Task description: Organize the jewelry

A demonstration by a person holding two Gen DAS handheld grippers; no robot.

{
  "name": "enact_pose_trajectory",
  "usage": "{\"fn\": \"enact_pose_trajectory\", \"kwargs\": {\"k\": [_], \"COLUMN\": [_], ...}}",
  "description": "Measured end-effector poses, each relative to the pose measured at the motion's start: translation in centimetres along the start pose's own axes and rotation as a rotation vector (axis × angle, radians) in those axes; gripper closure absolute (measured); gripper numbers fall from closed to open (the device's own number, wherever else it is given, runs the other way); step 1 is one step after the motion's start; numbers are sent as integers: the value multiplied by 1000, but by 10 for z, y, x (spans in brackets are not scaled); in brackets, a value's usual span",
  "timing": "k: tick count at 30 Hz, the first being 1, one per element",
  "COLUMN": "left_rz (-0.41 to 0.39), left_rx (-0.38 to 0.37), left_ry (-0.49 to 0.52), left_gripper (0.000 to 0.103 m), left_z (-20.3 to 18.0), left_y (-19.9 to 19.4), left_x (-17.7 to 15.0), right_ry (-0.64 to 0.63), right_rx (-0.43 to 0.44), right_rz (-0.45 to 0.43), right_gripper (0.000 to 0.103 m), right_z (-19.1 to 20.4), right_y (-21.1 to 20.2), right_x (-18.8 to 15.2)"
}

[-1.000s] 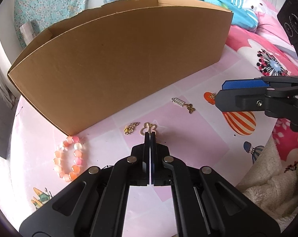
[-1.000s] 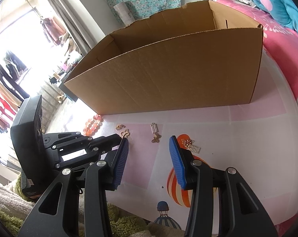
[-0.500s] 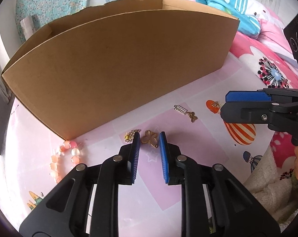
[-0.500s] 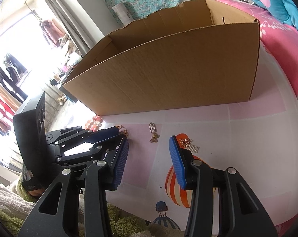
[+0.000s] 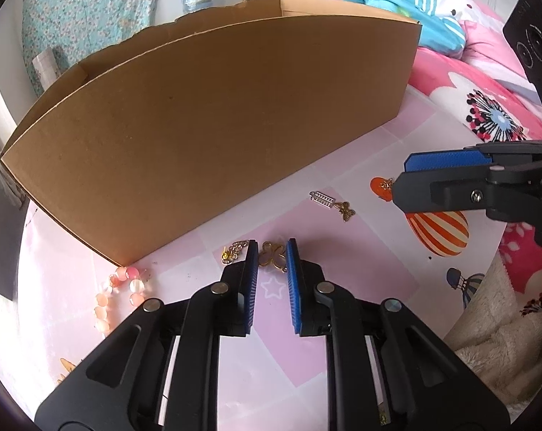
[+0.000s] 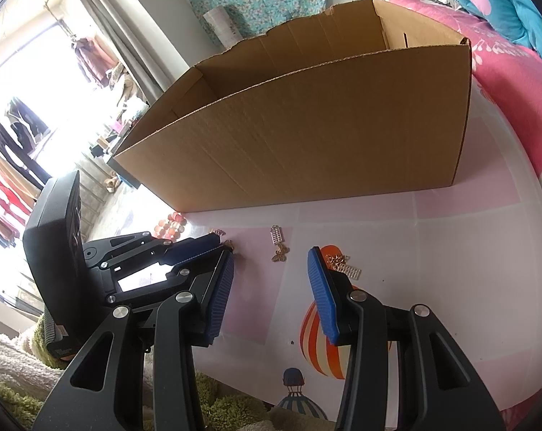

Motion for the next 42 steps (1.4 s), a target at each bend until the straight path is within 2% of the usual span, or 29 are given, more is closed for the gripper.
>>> {"fn": "enact_pose_trajectory", "kwargs": {"k": [13,17,20,24,30,32,35,40,42], "left_rz": [13,11,9,9,9,9,10,11,11], "left_rx": [-18,-22,-27,-32,-33,-33,-33,-31,-31], "left_ry": [-24,-27,-27,-23,-20,-21,-21,-16,-14], "left_gripper": [88,88,88,88,88,88,88,88,88], "left_z": [4,4,5,7,7,7,7,7,6], "left_y": [-6,-5,-5,-6,-6,-6,-6,-6,-5], "left_x": [-7,-7,-8,-9,-9,-9,-9,-9,-9], "right_ry": [-44,-78,-144,-271,-440,-481,-524,-578,-584], "right_rx": [-23,-33,-62,-96,-56,-45,-32,-26,-14], "right_rz": [17,35,50,59,126,146,183,186,186], "right_gripper": [61,67,72,72,73,78,83,84,89], "right_z": [10,15,19,20,16,17,16,17,18], "right_y": [11,22,29,34,43,45,51,54,55], "right_x": [4,8,12,17,15,12,6,7,6]}}
Point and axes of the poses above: each gripper's, at about its wrist camera, not at the fingertips, and y roughly the way its jaws point, z to its left, x to its top, the point moved 9 cm from there along y, roughly the way its jaws point, and after that the axes turned 15 degrees about -y, right-handed, at the moved point
